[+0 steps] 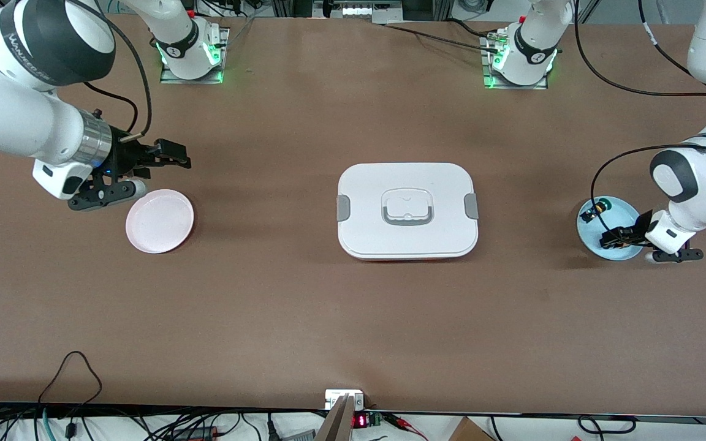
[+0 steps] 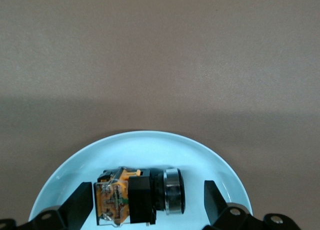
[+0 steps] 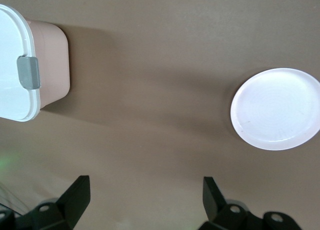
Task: Transfer orange switch to right arm and place
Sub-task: 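Close the left gripper on the orange switch and lift it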
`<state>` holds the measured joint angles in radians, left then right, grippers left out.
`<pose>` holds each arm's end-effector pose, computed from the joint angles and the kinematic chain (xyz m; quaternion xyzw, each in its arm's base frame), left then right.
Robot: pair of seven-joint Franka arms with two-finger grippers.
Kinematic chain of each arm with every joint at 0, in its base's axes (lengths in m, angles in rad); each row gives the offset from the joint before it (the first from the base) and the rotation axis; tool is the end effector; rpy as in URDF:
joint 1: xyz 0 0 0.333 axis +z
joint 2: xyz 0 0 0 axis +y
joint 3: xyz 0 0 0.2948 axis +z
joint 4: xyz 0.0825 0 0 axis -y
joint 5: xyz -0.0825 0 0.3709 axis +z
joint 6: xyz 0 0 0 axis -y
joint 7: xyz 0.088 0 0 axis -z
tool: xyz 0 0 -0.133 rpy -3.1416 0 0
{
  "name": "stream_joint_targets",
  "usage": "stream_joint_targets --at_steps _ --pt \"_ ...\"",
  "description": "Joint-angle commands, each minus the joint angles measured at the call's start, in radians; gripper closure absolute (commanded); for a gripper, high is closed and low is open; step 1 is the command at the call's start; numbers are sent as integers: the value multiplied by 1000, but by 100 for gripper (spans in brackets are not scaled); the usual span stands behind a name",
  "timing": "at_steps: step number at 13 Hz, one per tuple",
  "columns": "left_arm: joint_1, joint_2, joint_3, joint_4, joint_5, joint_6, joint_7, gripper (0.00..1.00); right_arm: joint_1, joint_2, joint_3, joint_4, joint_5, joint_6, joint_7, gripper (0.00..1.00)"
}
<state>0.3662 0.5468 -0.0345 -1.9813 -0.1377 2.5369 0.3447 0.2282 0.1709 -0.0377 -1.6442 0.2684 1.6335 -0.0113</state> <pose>0.5618 0.1928 0.1541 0.9974 0.0525 0.0199 0.0442 0.5579 0.1431 0.4574 -0.9844 -0.0791 0.1010 0.1205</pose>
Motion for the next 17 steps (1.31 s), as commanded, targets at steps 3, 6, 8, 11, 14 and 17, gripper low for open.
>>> stream_joint_targets --at_steps 3,6,8,11,14,17 --pt "14 33 -7 16 -20 16 89 9 39 22 -2 23 103 -3 5 0" --pt "13 36 -5 18 -20 16 100 37 30 33 -2 20 124 -12 1 0" --pt "13 35 -5 21 -22 11 109 54 36 44 -2 23 129 -4 1 0" --pt "20 19 -7 25 -20 -26 105 66 36 67 -2 21 214 -17 -9 0" --pt "20 -14 -5 146 -23 -307 103 69 37 67 -2 21 236 -17 -9 0" --pt "19 -14 -8 277 -28 -565 106 70 48 76 -1 18 325 -15 -12 0"
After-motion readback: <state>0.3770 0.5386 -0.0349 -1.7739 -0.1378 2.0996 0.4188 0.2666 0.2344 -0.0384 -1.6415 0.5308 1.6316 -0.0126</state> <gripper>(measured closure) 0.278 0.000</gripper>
